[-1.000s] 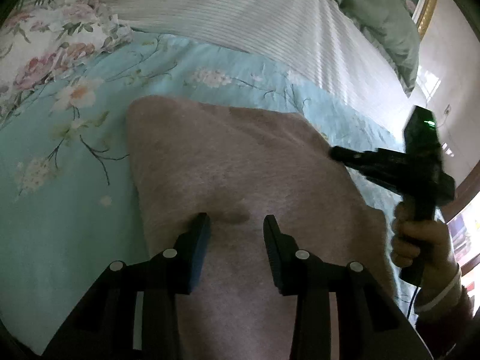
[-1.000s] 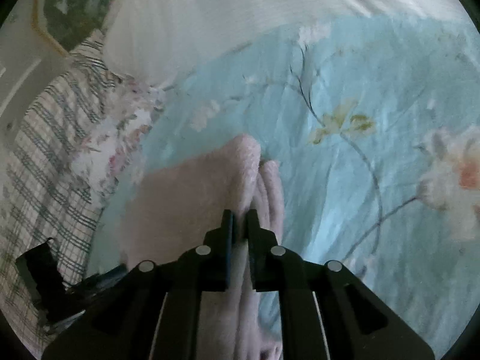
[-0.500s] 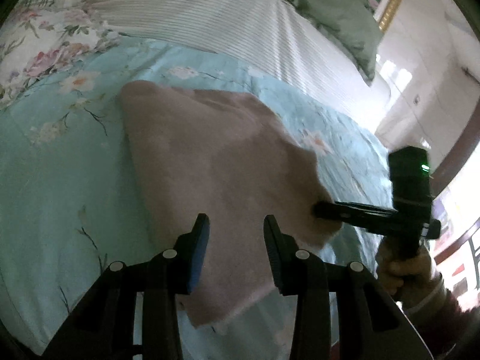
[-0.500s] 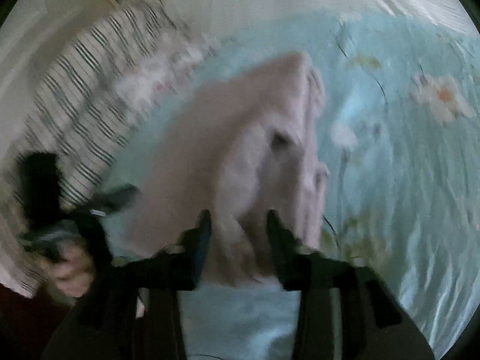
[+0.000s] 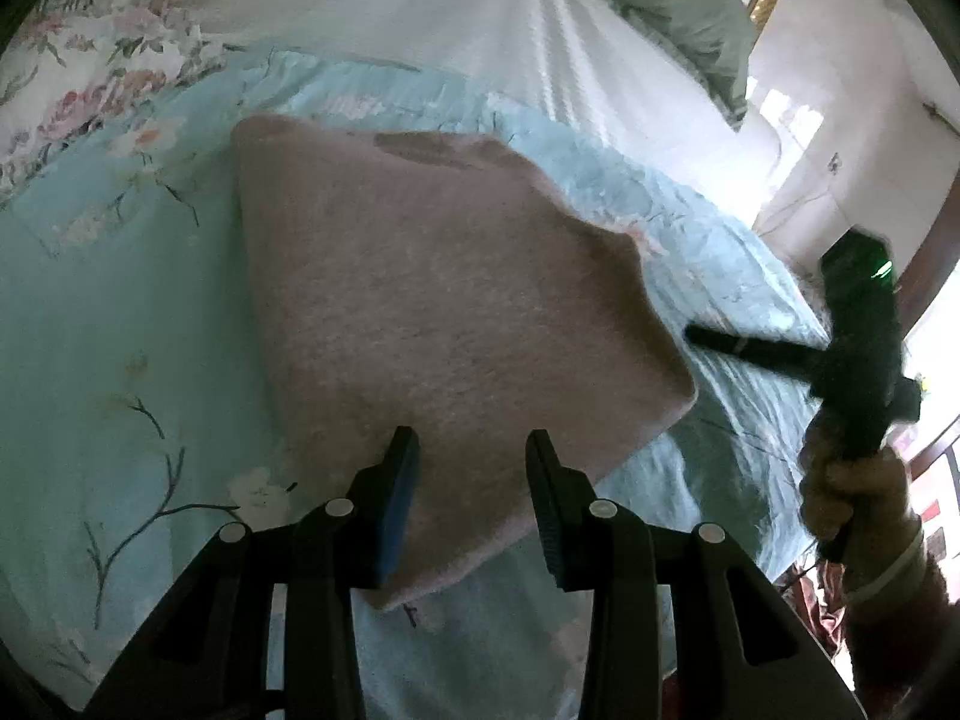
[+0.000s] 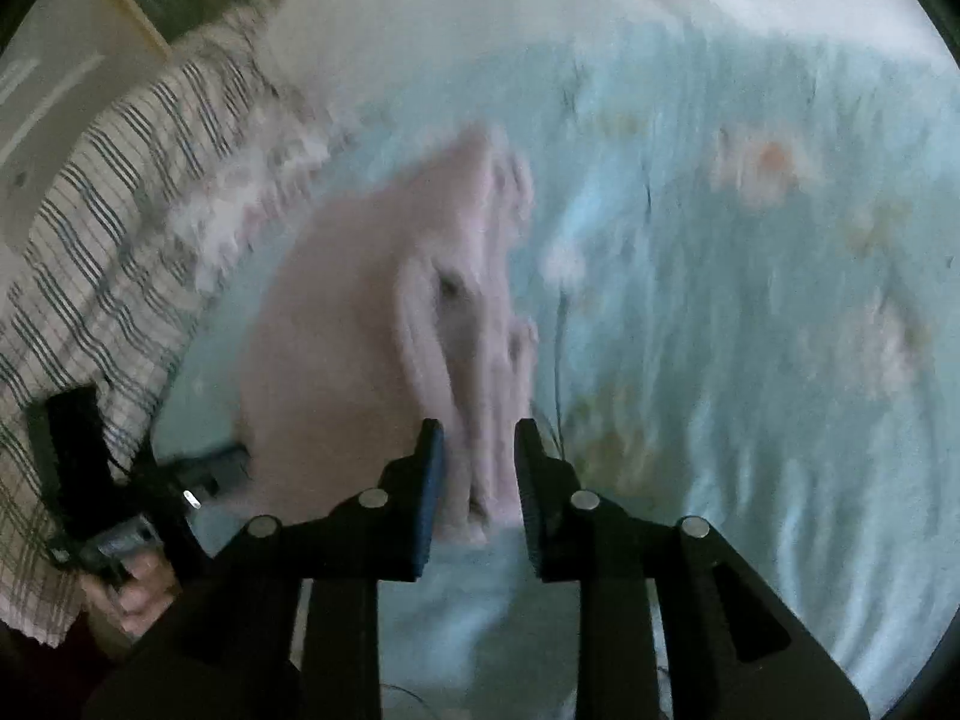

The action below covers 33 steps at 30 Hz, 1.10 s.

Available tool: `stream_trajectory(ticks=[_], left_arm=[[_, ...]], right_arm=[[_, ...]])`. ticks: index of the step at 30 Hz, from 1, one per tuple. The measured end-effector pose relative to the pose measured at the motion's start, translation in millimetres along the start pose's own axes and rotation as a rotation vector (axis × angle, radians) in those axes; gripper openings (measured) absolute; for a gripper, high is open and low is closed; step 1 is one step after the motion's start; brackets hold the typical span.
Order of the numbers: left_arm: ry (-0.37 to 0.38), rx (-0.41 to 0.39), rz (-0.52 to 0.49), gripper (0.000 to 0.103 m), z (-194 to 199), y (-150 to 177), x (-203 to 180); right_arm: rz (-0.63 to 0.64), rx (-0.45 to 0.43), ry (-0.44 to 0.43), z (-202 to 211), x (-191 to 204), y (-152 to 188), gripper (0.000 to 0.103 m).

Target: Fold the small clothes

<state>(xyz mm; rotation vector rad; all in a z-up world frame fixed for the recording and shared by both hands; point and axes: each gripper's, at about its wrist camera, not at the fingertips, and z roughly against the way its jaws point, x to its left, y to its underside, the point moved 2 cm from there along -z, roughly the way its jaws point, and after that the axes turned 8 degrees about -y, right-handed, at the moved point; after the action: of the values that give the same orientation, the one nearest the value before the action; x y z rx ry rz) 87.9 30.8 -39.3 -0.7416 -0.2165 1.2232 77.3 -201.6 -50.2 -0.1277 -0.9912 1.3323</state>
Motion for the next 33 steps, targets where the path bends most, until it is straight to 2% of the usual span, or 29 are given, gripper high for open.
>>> stream_trajectory(ticks=[3,4,6,8,10,11,13,14,21,23,26,28,30,33], left_arm=[[0.003,0.003,0.000,0.037,1,3,2],[0.002,0.005,0.005,0.037,0,3,4],[0.001,0.009,0.019,0.037,-3,5,5],[0.003,0.013,0.027,0.037,-6,5,7],[0.001,0.020,0.032,0.037,-9,7,9],[0.004,0.022,0.035,0.037,-10,9,11],[0.012,0.023,0.041,0.037,-14,11,14],[0.010,0.025,0.042,0.037,-16,11,14],[-0.022,0.013,0.016,0.037,-15,16,8],[-0.024,0.012,0.018,0.037,-14,17,9],[-0.024,0.009,0.026,0.037,-13,16,9],[-0.019,0.006,0.023,0.037,-12,16,8],[-0.018,0.003,0.009,0.038,-11,17,5],[-0.040,-0.002,-0.008,0.037,-13,24,4]], right_arm=[[0.036,-0.102,-0.113,11,28,-24,0.026],[0.031,-0.112,-0.171,3,36,-31,0.026],[0.013,-0.083,-0.204,-19,37,-37,0.026],[-0.034,-0.053,-0.091,-50,20,-37,0.024],[-0.144,-0.015,-0.006,-75,-17,-29,0.007],[-0.185,-0.006,-0.001,-82,-29,-25,0.000],[-0.253,-0.024,-0.069,-87,-48,-18,0.000],[-0.247,-0.027,-0.069,-86,-49,-18,0.000],[-0.185,-0.019,-0.017,-77,-41,-16,0.000],[-0.149,-0.010,0.012,-71,-30,-13,0.000],[-0.069,-0.020,-0.011,-51,-5,-4,0.000],[-0.022,0.004,0.019,-48,2,5,0.000],[-0.021,0.047,0.080,-53,-7,18,0.000],[-0.076,0.041,0.042,-53,-22,24,0.000]])
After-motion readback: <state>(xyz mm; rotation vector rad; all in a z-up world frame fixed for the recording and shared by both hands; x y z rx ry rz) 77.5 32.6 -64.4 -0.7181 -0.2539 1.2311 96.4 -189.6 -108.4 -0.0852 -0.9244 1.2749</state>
